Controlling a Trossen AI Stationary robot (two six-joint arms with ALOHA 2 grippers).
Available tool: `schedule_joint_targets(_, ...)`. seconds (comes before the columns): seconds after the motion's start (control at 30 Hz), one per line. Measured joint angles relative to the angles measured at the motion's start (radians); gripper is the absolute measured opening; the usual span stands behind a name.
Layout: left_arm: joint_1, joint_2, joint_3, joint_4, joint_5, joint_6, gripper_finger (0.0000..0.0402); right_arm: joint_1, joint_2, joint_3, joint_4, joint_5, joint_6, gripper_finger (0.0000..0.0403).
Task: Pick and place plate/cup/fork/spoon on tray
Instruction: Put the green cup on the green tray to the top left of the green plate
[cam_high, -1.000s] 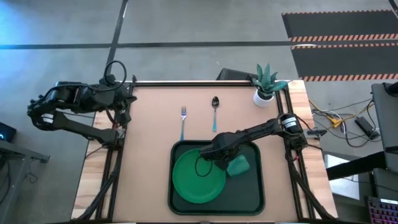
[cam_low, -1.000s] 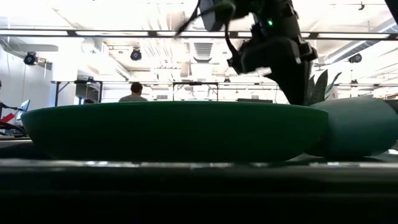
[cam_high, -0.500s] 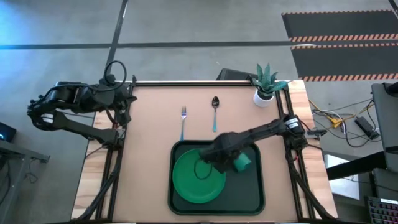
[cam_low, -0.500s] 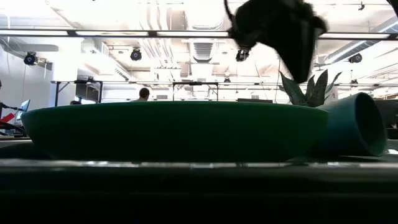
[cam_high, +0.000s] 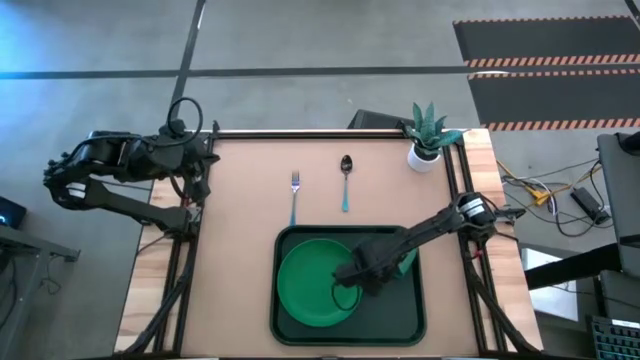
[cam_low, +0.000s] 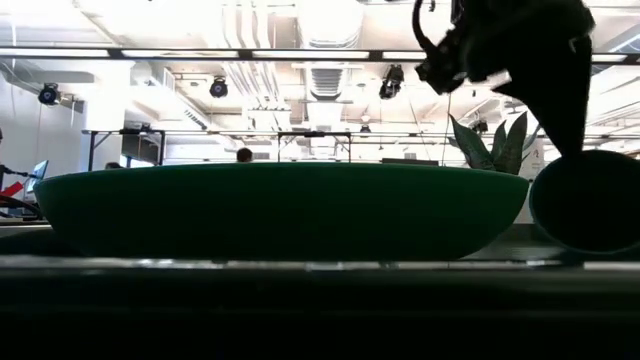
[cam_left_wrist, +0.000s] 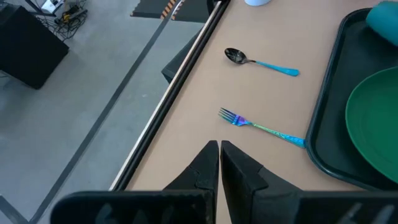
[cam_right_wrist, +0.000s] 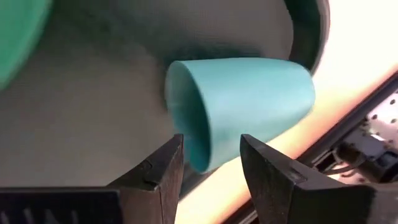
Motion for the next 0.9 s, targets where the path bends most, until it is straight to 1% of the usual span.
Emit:
schedule_joint_targets(0.13, 0.000, 0.003, 0.000, 0.000, 0.014, -0.001, 0.0000, 0.001, 0.000, -0.043, 0.001, 0.001, -0.049, 0.0148)
schedule_joint_targets(0.33, 0.000, 0.010, 0.000, 0.001, 0.023, -0.003, 0.0000, 0.000, -0.001, -0.098, 0.002, 0.011, -0.060, 0.0145)
schedule_joint_targets(0.47, 0.000, 0.012, 0.000, 0.001, 0.023, -0.003, 0.0000, 0.001, -0.002, -0.111, 0.001, 0.069, -0.060, 0.0139)
schedule_joint_targets(0.57, 0.000, 0.017, 0.000, 0.002, 0.023, -0.004, 0.0000, -0.001, -0.002, -0.113, 0.003, 0.080, -0.057, 0.0109)
schedule_joint_targets(0.7, 0.000, 0.020, 0.000, 0.002, 0.024, -0.004, 0.0000, -0.002, -0.001, -0.116, -0.001, 0.080, -0.050, 0.0029)
schedule_joint_targets(0.8, 0.000, 0.023, 0.000, 0.002, 0.024, -0.002, 0.0000, -0.002, 0.001, -0.116, 0.018, 0.084, -0.052, 0.0014)
schedule_joint_targets(0.9, 0.001, 0.024, 0.000, 0.002, 0.026, -0.001, 0.0000, -0.002, 0.001, -0.115, 0.021, 0.084, -0.048, 0.0010)
